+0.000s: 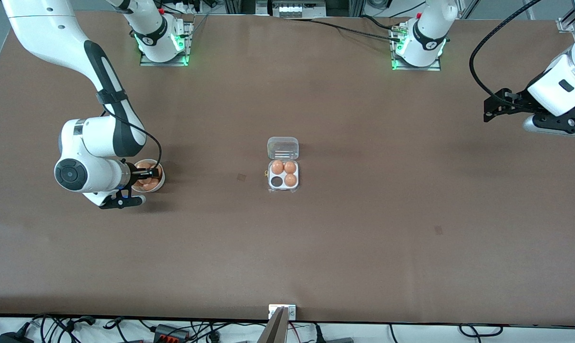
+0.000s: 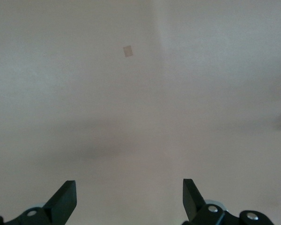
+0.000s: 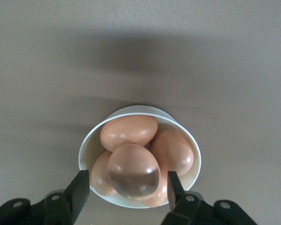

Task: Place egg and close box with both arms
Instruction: 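Lower the right gripper into the bowl and grasp one brown egg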

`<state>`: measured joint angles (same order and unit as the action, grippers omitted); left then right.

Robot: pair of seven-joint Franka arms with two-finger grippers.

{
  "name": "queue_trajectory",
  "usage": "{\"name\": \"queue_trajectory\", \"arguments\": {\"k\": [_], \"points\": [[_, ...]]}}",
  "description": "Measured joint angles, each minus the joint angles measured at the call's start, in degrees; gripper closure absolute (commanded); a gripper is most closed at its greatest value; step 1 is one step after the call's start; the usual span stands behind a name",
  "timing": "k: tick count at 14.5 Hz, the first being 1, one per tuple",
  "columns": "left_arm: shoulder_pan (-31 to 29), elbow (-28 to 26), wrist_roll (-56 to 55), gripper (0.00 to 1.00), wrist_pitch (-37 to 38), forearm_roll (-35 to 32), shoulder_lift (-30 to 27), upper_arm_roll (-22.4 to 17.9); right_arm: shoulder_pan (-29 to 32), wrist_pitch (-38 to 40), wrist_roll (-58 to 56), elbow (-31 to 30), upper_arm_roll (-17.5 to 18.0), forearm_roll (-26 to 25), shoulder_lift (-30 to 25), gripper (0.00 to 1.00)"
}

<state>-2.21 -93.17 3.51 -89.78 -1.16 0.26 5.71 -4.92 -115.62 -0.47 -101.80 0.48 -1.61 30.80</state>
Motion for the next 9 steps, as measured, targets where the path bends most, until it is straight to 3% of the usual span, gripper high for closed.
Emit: {"name": "queue_trajectory", "arguments": {"k": [5, 7, 9], "points": [[0.00, 0.00, 0.00, 0.00, 0.00, 0.00, 0.00, 0.01, 0.01, -0.47, -0.02, 0.00, 0.00, -0.01, 0.38, 0.40], [0.00, 0.00, 0.00, 0.00, 0.00, 0.00, 0.00, 0.01, 0.07, -0.65, -0.03, 0.00, -0.03, -0.01, 0.48, 0.51], [0.00, 0.00, 0.00, 0.00, 0.00, 0.00, 0.00, 0.02, 0.15, -0.66, -0.05, 0.00, -0.05, -0.02, 0.52, 0.68]]}}
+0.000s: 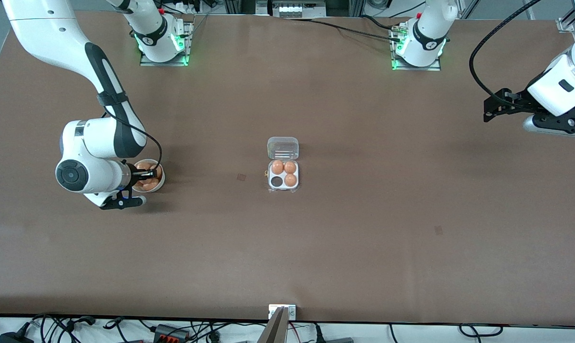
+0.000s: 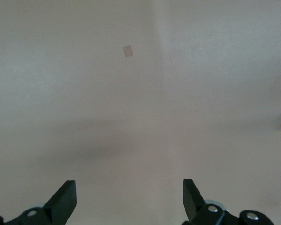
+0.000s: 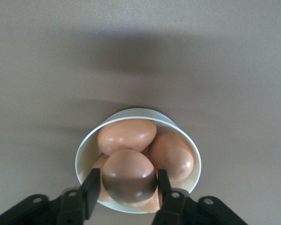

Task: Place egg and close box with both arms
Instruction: 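Lower the right gripper into the bowl and grasp one brown egg, then lift the egg with the right gripper and carry it to the carton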

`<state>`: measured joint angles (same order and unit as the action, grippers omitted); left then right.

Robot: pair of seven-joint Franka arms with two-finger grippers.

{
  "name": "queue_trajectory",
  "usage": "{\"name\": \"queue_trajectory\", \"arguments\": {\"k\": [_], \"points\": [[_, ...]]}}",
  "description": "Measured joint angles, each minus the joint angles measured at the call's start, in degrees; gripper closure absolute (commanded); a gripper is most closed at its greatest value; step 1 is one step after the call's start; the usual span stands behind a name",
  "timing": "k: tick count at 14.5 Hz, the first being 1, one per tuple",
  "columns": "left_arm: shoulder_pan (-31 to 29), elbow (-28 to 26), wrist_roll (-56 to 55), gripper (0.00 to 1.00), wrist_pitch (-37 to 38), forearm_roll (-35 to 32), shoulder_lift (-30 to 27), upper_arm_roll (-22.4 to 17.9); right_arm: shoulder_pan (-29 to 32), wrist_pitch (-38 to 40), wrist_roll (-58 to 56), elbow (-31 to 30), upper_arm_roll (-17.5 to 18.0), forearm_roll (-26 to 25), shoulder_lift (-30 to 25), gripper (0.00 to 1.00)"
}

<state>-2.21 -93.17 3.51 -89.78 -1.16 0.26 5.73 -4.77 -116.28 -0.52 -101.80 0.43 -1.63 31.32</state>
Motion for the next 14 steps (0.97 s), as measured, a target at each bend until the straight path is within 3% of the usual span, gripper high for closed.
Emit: {"name": "queue_trajectory", "arguments": {"k": [1, 3, 10, 12, 14], "points": [[0.00, 0.00, 0.00, 0.00, 0.00, 0.00, 0.00, 0.00, 0.01, 0.00, 0.00, 0.00, 0.00, 0.00, 0.00, 0.83], [0.00, 0.00, 0.00, 0.00, 0.00, 0.00, 0.00, 0.00, 0.01, 0.02, -0.32, 0.01, -0.01, -0.01, 0.00, 1.00], [0.00, 0.00, 0.00, 0.00, 0.00, 0.00, 0.00, 0.00, -0.12, 0.16, -6.07, 2.94, 1.36, 0.49, -2.49, 1.00], [0.00, 0.00, 0.00, 0.00, 0.00, 0.00, 0.00, 0.00, -0.20, 0.15, -11.21, 3.26, 2.72, 7.15, -4.02, 1.00], [0.00, 0.00, 0.00, 0.00, 0.00, 0.00, 0.00, 0.00, -0.46, -0.35, -20.90, 3.63, 3.22, 18.87, -4.29, 1.00]]}}
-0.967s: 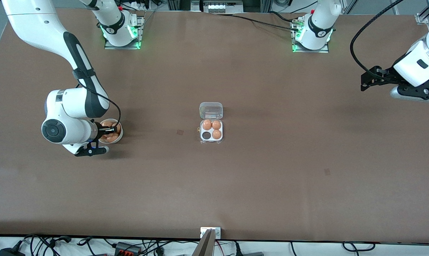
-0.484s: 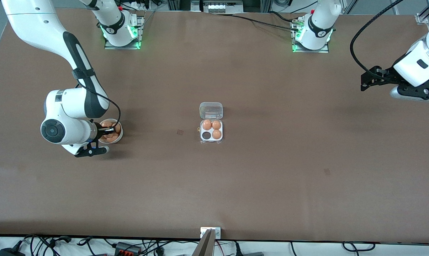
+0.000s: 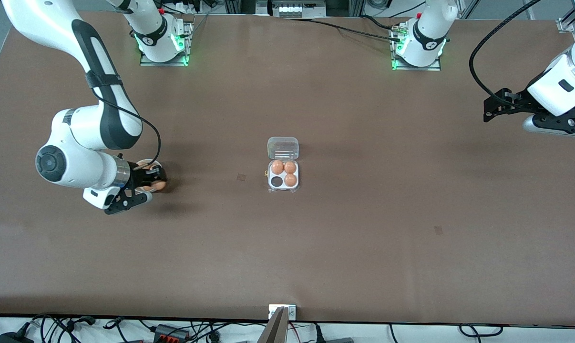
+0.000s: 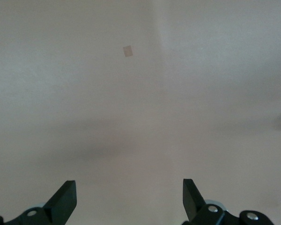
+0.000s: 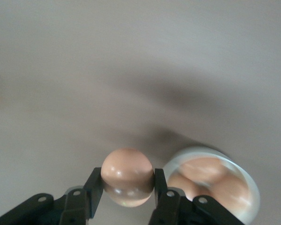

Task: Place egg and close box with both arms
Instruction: 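Lift the egg with the right gripper and carry it to the carton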

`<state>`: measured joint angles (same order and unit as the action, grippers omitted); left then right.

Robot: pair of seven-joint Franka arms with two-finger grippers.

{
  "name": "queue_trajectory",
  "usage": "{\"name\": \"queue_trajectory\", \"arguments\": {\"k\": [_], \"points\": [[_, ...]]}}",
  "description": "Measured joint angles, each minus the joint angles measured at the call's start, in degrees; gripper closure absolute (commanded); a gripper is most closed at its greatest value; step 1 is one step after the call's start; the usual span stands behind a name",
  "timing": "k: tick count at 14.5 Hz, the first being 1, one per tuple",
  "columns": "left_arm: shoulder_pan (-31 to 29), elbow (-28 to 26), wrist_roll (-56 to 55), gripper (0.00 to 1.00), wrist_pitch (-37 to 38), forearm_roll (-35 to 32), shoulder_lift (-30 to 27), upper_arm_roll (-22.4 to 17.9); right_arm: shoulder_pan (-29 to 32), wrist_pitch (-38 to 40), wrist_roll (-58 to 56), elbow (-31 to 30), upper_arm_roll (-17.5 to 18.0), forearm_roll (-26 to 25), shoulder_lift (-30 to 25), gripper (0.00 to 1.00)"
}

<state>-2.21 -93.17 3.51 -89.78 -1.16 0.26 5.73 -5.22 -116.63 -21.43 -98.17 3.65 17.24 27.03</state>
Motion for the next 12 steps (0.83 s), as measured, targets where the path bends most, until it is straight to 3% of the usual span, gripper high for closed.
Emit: {"name": "queue_trajectory", "arguments": {"k": [2, 4, 8, 12], "points": [[0.00, 0.00, 0.00, 0.00, 0.00, 0.00, 0.00, 0.00, -0.99, -2.12, -8.42, 0.08, 0.11, 6.50, 0.14, 1.00], [0.00, 0.00, 0.00, 0.00, 0.00, 0.00, 0.00, 0.00, -2.46, -3.63, -14.04, 0.08, 0.88, 8.66, 0.50, 1.00], [0.00, 0.00, 0.00, 0.00, 0.00, 0.00, 0.00, 0.00, -4.80, -8.17, -30.35, 0.02, 4.16, 18.49, 2.65, 1.00], [0.00, 0.01, 0.00, 0.00, 0.00, 0.00, 0.00, 0.00, -5.57, -12.82, -53.60, -0.02, 5.61, 33.79, 7.41, 1.00]]}}
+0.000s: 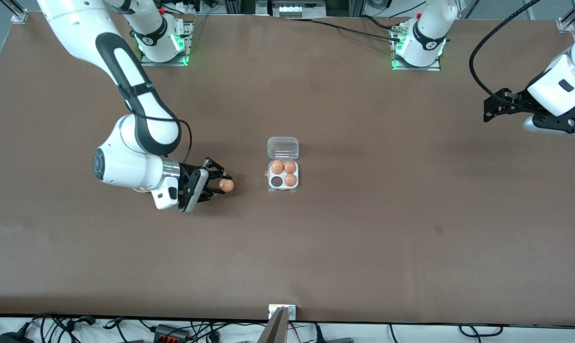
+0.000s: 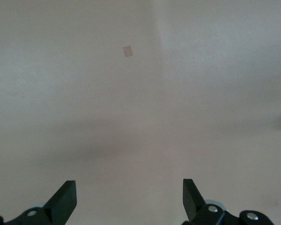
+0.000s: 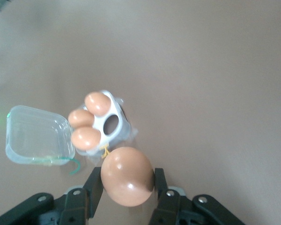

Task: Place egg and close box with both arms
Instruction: 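Lift the egg with the right gripper and carry it to the carton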

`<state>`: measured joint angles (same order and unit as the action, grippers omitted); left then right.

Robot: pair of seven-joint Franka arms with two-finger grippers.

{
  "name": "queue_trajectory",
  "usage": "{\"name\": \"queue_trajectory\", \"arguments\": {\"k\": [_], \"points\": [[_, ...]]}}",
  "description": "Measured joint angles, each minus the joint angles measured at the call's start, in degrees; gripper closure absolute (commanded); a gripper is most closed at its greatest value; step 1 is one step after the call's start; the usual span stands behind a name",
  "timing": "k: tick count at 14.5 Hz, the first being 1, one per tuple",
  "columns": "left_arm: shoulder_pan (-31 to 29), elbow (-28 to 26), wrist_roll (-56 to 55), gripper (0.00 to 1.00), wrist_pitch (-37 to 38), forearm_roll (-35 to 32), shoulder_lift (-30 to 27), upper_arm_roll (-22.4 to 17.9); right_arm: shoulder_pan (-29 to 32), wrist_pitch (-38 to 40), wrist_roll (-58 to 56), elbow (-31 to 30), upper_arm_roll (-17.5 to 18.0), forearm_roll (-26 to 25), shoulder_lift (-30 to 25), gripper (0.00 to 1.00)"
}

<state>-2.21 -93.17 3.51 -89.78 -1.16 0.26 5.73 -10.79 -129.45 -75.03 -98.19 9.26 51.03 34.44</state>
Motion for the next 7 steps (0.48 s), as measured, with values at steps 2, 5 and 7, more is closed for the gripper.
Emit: {"name": "queue_trajectory", "arguments": {"k": [2, 5, 7], "points": [[0.00, 0.00, 0.00, 0.00, 0.00, 0.00, 0.00, 0.00, -0.35, -0.13, -11.06, 0.05, 0.79, 8.37, 1.95, 1.00], [0.00, 0.01, 0.00, 0.00, 0.00, 0.00, 0.00, 0.00, -1.98, -0.12, -20.98, 0.09, 1.17, 16.48, 4.51, 1.00], [0.00, 0.01, 0.00, 0.00, 0.00, 0.00, 0.00, 0.00, -3.89, -0.16, -24.38, 0.19, 1.25, 21.08, 5.16, 1.00]]}}
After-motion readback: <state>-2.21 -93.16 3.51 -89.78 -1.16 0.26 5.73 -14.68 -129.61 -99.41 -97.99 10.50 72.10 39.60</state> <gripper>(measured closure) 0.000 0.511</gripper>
